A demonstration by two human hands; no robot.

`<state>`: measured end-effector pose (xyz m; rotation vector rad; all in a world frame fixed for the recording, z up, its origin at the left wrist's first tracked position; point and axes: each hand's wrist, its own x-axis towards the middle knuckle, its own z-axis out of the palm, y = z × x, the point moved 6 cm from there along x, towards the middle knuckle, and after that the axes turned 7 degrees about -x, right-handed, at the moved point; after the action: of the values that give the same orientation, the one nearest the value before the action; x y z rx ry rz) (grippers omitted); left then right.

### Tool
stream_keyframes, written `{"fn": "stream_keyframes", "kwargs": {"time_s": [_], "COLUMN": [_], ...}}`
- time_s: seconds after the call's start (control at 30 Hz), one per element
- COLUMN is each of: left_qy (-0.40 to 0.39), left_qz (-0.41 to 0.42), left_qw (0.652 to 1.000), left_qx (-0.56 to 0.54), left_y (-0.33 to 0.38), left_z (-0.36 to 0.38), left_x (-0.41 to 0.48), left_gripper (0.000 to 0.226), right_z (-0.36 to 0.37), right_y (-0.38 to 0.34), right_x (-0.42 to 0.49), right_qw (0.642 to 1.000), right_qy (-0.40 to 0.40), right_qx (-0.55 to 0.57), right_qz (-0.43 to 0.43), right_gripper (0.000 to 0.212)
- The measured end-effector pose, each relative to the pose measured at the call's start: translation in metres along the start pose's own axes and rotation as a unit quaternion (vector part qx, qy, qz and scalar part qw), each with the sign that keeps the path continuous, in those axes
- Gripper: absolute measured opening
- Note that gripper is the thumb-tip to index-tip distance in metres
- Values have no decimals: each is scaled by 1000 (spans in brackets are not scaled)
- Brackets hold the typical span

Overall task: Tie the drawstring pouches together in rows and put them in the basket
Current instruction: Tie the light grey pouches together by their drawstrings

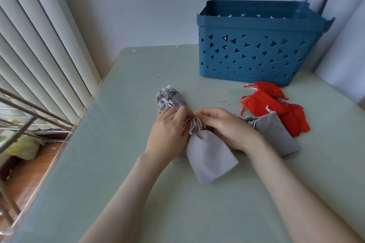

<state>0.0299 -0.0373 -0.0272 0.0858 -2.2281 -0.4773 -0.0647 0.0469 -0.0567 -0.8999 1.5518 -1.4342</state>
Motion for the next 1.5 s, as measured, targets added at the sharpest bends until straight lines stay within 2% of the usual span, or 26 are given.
{"fn": "stream_keyframes", "kwargs": {"time_s": [0.1,0.2,0.3,0.43,0.57,0.7,0.8,0.97,1.1,1.17,1.3,1.4,1.5], "left_qy": [-7,-11,12,80,143,139,112,51,37,48,53,36,15], "left_qz": [-15,-49,-121,-222,-288,-316,-306,-260,-256,-261,-277,-288,-319], "left_qw": [1000,999,992,962,921,909,913,919,906,895,853,833,797], "left_qx": [-6,-13,-45,-134,-219,-232,-248,-291,-334,-359,-439,-471,-512], "left_y": [-6,-9,-14,-22,-19,-21,-18,-9,-2,-1,-3,-7,-14], "left_z": [2,3,-2,-17,-26,-20,-16,-9,-11,-14,-13,-9,-1], "left_x": [-1,-2,-3,-5,-7,-8,-7,-2,3,3,5,6,3], "left_gripper": [19,29,37,29,39,41,44,40,39,39,19,12,9], "right_z": [-3,-11,-25,-49,-57,-60,-55,-17,8,12,14,15,12], "right_y": [3,4,0,-2,2,0,-14,-38,-35,-37,-41,-36,-29], "right_x": [2,3,2,-5,-4,-3,-7,-15,-12,-15,-21,-18,-15], "right_qw": [1000,995,979,967,953,943,939,932,949,959,981,982,986], "right_qy": [9,59,148,238,281,301,278,179,104,78,10,-8,-2], "right_qx": [-30,-77,-137,-94,-113,-143,-195,-271,-264,-230,-137,-151,-141], "right_qz": [-3,-11,-14,5,19,2,-57,-161,-138,-143,-136,-111,-84], "right_gripper": [13,5,22,25,26,25,20,23,15,19,19,23,17]}}
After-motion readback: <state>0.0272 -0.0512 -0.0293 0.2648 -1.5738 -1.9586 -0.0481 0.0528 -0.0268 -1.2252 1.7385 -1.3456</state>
